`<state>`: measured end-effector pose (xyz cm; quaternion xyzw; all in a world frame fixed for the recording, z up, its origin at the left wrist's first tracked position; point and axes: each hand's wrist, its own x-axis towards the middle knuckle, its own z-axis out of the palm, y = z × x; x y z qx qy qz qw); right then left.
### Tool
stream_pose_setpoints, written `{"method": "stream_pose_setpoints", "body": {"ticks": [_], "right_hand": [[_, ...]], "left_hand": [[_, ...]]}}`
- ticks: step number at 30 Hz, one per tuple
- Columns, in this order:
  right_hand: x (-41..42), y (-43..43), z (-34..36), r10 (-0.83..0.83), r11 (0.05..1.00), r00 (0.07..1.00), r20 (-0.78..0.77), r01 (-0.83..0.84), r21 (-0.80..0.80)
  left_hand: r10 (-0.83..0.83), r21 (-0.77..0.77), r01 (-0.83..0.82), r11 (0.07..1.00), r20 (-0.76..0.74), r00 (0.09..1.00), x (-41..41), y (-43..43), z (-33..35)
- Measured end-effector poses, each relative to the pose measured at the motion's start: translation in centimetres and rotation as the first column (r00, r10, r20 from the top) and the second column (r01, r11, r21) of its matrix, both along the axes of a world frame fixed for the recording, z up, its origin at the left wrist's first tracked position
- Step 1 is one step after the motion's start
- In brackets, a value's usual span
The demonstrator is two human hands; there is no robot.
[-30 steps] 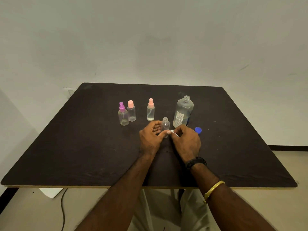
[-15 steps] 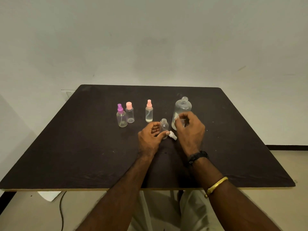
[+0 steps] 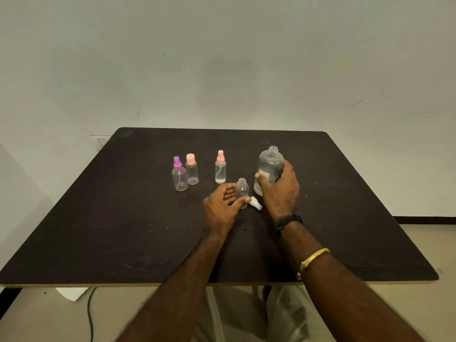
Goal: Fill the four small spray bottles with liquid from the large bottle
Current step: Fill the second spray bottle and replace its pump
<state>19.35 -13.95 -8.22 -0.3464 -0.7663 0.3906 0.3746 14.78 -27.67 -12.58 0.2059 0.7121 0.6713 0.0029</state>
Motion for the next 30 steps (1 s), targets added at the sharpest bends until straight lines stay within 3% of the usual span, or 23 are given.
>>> {"method": "stream_pose_setpoints", "body": {"ticks": [9,14,21,30], "right_hand": [[-0.1,0.4,-0.1,0.044,0.999,0.998,-0.054,-0.045,-0.007],[-0.1,0.2,0.6,0.073,0.995,0.995,-0.063,-0.069,0.07],[0.7,0.7,1.0,0.202,0.955,0.979,-0.04,-0.188,0.23],[1.6,1.5,0.0,0.172,0.808,0.979,0.108,-0.203,0.553]], "left_hand": [[0.008,-0.008,-0.008,1.0,-0.004,1.0,0.1,0.0,0.1],[0.036,-0.006,-0.036,0.999,-0.036,0.999,0.2,-0.1,0.3],[0.056,0.012,-0.055,0.998,-0.086,0.995,0.6,-0.3,0.9],[0.08,0.003,-0.081,0.997,-0.16,0.984,0.8,-0.5,1.2]]}}
